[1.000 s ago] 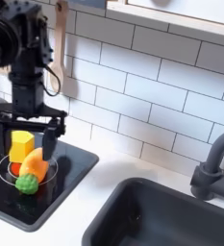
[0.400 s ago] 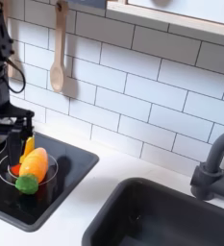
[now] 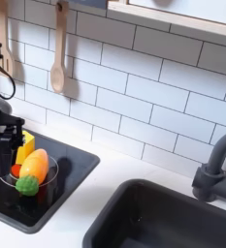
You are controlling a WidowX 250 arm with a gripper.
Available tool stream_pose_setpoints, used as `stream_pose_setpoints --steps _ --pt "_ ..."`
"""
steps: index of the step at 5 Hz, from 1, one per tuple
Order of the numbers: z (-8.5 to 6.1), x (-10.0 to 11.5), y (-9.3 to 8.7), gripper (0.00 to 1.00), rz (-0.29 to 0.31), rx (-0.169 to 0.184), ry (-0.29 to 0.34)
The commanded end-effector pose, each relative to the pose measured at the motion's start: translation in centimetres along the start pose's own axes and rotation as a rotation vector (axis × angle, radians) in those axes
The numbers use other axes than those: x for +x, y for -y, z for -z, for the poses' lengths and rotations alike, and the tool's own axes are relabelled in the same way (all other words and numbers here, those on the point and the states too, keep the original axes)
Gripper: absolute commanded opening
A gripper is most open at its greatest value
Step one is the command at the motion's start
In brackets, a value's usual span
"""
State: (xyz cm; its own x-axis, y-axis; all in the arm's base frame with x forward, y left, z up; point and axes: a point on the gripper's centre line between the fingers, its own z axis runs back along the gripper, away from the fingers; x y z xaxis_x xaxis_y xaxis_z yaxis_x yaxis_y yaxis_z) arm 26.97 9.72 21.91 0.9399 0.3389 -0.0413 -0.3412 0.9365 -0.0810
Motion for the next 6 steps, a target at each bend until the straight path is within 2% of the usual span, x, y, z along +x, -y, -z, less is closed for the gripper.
stream_pose_setpoints --steps 1,4,6 --pt "-0.7 1.5 -1.2 1.0 -0.045 -0.003 0.036" --pt "-1.2 3.5 -2.5 1.0 -0.099 0.0 0.06" --pt "-0.8 5.5 -3.3 1.0 -0.134 -0.003 0.044"
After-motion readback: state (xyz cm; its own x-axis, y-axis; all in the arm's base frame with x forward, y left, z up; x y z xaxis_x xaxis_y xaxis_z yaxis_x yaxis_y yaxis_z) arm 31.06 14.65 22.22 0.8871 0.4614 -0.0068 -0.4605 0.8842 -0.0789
